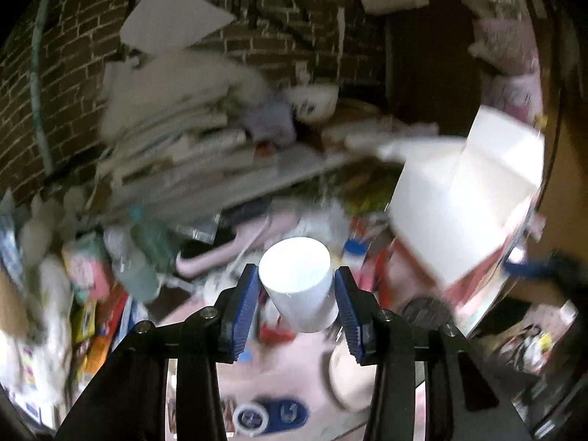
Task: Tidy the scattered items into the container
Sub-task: 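Carry the white cup in the left gripper into the pink box and release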
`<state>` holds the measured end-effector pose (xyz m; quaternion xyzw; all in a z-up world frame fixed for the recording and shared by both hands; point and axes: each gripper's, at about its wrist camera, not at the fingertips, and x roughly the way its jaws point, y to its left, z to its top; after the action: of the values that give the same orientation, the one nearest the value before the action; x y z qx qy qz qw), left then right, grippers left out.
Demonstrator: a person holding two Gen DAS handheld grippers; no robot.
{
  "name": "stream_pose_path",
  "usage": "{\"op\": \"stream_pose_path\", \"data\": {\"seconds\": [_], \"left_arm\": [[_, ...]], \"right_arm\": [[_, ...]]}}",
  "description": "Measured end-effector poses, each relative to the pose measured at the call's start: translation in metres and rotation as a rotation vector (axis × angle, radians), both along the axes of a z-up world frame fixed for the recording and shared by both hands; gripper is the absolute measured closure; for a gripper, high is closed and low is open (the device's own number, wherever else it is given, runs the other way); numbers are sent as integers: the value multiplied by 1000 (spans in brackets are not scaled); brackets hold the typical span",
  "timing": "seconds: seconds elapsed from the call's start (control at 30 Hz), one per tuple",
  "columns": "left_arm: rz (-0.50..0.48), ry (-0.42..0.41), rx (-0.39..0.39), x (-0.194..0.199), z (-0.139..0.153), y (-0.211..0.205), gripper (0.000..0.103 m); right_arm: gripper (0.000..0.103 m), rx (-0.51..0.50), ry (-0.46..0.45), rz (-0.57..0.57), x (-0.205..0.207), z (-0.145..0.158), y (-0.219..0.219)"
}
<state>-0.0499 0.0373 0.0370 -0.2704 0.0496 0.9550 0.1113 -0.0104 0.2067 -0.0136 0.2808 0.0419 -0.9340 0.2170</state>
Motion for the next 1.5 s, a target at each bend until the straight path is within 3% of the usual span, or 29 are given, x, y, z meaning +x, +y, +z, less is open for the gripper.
{"op": "stream_pose_path", "data": {"seconds": [0.1,0.27,0.43,0.6,0.77,1.0,1.17,1.4,1.5], "left_arm": [[-53,21,40,-10,24,14,66],[-104,101,-1,-21,59,60,66],[-230,46,-59,-48,77,125,66],[-283,-65,-211,-69,64,190,66],[-254,-248,-365,-103,29,229,66],[-215,-476,-435,-137,-9,242,65],[-195,-585,-489,-144,-32,249,65],[-214,-582,-540,-136,-42,253,62],[-211,-523,-564,-128,-38,251,47]], "right_arm": [[0,-5,-3,31,4,-2,4],[0,-8,2,97,13,-7,15],[0,-28,-2,163,18,-8,36],[0,-63,-21,184,19,-8,59],[0,-104,-41,194,18,-10,73],[0,-127,-48,210,17,-13,77],[0,-118,-41,195,14,-15,76],[0,-123,-53,164,6,-22,72],[0,-125,-71,144,2,-30,70]]}}
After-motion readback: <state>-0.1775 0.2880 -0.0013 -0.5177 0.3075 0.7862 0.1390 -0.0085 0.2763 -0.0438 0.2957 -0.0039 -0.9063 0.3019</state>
